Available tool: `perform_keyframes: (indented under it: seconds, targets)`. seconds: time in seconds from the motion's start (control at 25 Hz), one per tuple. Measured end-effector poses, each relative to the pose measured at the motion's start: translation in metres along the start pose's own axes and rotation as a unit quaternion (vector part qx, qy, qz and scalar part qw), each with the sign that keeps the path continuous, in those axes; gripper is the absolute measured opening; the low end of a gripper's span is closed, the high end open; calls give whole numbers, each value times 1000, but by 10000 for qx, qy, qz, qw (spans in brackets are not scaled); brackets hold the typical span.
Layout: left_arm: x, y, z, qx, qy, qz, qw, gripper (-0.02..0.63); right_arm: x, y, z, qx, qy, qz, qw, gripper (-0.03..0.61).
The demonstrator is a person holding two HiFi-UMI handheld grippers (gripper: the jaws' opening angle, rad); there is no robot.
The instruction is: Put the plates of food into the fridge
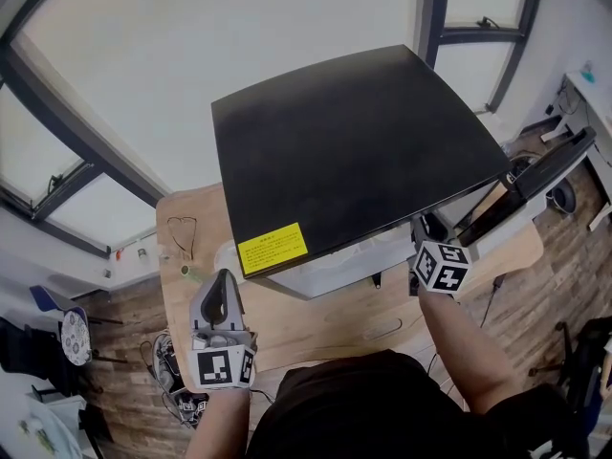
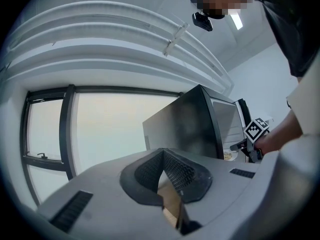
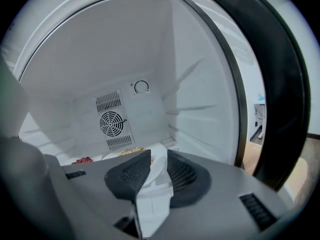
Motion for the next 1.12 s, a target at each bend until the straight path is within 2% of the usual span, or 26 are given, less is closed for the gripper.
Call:
perform_keyframes:
  seconds: [0.24,0.4,0.6,0.76,0.96,1.12]
  targets:
    - [5,-2,-8,-65,-52,-101,9999,5,1,13,-23,-310,-171,-14,9994,115]
    - [4,1,-15,-138,-231,-71,9996,5,17,22,-40,-548,3,108,9984,115]
    - [14,5,-36,-89,-381,71,9992,3,53,33,-66,-1124,472,379,9918,115]
    - [31,5,-57,-174,-280,-22,9995,4,92,33,-83,-1484,1005,501,9825,114]
    - [56,3,-94,-114,-65,-54,9999,5,136,13,-100,-1367,1414,815,9771,112]
    - [79,-3,-124,-20,129,-124,9998,5,173,0,-109,-1230,1720,881,9734,112]
Point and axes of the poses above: the fingertips, and each gripper's own axes: z forward along the fingers, x to its left, y out of its top, the point moved 5 cm from there along -z, backward along the fingers, and after that the axes turned 9 degrees about -z, right-handed, at the moved point
